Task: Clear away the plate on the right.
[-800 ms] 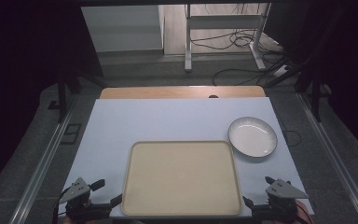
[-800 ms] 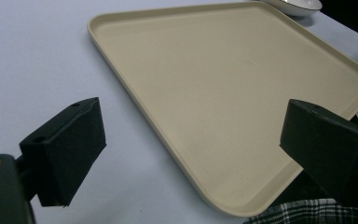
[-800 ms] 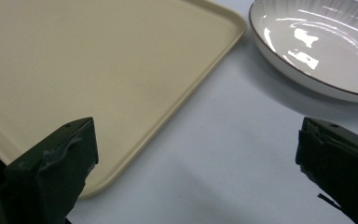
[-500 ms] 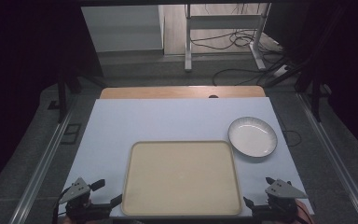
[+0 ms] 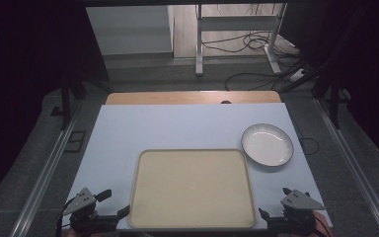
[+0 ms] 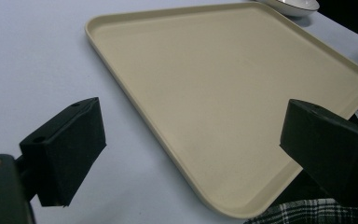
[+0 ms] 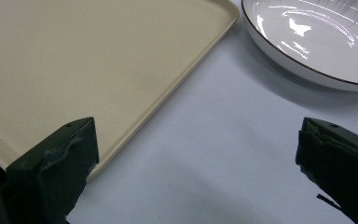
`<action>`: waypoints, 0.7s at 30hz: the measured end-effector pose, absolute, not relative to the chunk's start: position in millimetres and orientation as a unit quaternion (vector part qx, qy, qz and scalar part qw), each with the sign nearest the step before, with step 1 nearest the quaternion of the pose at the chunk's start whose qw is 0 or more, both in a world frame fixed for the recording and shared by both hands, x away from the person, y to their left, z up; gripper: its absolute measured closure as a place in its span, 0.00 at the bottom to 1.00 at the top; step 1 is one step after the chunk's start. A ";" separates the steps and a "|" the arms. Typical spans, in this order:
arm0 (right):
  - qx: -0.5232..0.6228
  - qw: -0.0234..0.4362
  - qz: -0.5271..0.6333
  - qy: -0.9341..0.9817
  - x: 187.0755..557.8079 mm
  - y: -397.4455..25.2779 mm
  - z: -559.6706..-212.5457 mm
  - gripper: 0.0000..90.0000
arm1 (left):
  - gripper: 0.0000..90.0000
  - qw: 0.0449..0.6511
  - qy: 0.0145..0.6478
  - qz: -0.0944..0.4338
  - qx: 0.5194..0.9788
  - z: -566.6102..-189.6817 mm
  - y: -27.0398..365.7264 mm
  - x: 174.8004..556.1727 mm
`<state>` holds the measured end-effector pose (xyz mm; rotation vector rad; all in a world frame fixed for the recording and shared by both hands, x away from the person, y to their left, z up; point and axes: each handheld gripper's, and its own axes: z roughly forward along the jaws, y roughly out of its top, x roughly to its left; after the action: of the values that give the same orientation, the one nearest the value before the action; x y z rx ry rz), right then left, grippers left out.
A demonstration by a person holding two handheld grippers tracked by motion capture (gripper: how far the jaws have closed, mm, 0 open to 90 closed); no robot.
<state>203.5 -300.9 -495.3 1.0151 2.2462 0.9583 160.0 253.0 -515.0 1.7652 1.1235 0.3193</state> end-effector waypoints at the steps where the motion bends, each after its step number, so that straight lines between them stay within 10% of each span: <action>1: 0.372 0.246 0.351 0.823 203.5 -300.9 -495.3 0.00 | 0.07 0.490 0.463 0.131 0.727 -515.0 253.0 160.0; 21: 0.354 0.272 0.342 0.827 207.9 -294.5 -492.8 0.00 | 0.07 0.491 0.460 0.133 0.728 -514.8 252.8 159.7</action>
<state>207.9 -294.5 -492.8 0.9524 2.2260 0.9202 159.7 252.8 -514.8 1.7664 1.1176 0.3217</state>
